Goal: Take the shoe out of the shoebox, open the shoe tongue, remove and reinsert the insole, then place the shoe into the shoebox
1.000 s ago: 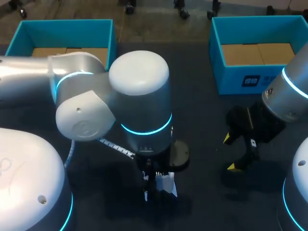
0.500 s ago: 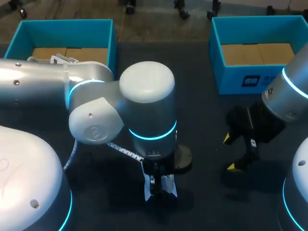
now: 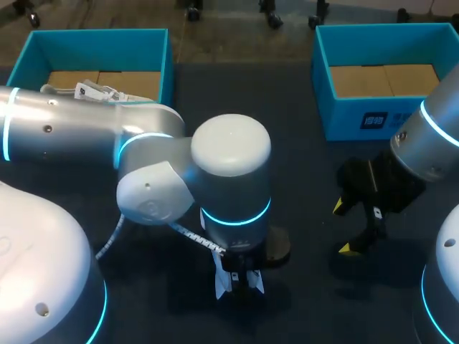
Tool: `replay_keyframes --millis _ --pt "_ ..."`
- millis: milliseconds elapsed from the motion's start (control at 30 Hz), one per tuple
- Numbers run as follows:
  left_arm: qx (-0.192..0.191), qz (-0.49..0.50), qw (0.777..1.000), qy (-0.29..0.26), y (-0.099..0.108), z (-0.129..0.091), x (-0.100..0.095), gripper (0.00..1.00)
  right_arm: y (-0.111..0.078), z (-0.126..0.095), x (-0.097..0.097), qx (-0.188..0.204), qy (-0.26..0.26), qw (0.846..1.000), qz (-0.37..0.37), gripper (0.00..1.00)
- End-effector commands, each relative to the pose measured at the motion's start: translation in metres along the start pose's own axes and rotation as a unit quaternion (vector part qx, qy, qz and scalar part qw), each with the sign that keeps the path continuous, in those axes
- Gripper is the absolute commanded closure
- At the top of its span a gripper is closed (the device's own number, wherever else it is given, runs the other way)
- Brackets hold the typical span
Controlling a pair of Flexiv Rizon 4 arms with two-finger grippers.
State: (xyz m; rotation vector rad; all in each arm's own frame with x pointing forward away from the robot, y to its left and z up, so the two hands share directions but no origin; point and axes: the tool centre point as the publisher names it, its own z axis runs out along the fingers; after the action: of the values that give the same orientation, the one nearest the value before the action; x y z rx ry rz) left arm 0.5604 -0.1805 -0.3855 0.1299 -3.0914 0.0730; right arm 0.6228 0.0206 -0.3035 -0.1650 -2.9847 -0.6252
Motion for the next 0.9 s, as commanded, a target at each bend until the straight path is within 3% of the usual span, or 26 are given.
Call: replay_keyframes --millis 33,67,100,733,900 --pt "-0.005 -0.002 1.000 -0.001 -0.004 0.007 0.001 0.54 0.000 0.001 0.000 0.001 -0.001 1.000 0.000 0.00" --pt "-0.006 -0.002 1.000 0.000 -0.004 0.007 0.001 0.62 0.000 0.001 0.000 0.001 -0.001 1.000 0.000 0.00" --pt "-0.007 -0.003 1.000 0.003 -0.004 0.008 0.001 1.00 0.000 0.001 0.000 0.001 -0.001 1.000 0.000 0.00" --pt "-0.021 -0.005 1.000 0.010 0.001 -0.001 -0.009 1.00 0.000 0.001 0.000 0.001 -0.001 1.000 0.000 0.00" --pt "-0.015 0.066 0.995 0.066 0.004 -0.032 -0.021 1.00 0.000 0.001 0.000 0.001 -0.001 1.000 0.000 0.00"
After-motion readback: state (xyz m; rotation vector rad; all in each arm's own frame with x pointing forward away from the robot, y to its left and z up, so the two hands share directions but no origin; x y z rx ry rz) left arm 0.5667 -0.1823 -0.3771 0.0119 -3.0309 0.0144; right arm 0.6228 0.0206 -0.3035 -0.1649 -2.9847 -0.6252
